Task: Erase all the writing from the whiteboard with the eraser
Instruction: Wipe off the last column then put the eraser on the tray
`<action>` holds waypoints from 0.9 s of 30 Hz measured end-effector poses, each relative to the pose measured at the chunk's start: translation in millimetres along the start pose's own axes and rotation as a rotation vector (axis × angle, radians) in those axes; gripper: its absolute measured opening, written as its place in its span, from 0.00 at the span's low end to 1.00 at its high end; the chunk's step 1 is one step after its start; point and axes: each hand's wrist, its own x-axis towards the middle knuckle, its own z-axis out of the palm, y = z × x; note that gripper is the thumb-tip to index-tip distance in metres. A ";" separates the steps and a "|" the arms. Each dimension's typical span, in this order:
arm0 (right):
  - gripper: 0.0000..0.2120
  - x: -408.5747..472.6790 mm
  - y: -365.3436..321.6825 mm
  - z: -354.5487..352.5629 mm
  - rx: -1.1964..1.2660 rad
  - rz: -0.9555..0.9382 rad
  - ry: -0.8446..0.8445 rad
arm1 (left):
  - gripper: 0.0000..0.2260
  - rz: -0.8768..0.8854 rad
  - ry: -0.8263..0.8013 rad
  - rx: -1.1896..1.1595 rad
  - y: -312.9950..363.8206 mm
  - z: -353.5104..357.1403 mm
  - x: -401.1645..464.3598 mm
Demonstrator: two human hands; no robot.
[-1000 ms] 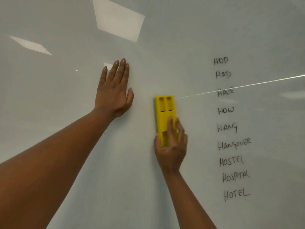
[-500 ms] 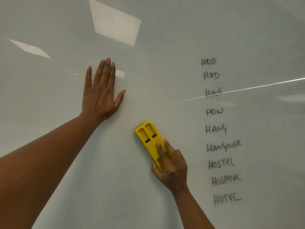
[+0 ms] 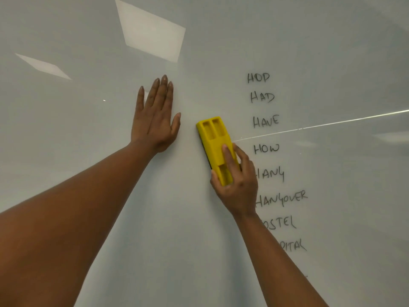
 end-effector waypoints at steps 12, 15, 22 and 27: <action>0.26 78.9 39.0 9.0 -0.081 -0.241 -0.086 | 0.28 -0.181 0.050 0.064 34.2 1.0 17.7; 0.26 91.2 41.6 10.3 -0.096 -0.212 -0.084 | 0.28 -0.192 0.050 0.085 35.4 5.5 17.7; 0.27 124.4 66.1 7.4 -0.111 0.012 -0.022 | 0.30 -0.045 0.092 0.084 31.7 10.7 18.0; 0.29 132.8 56.3 13.1 -0.084 0.296 0.031 | 0.30 -0.008 0.097 0.049 30.6 15.1 18.4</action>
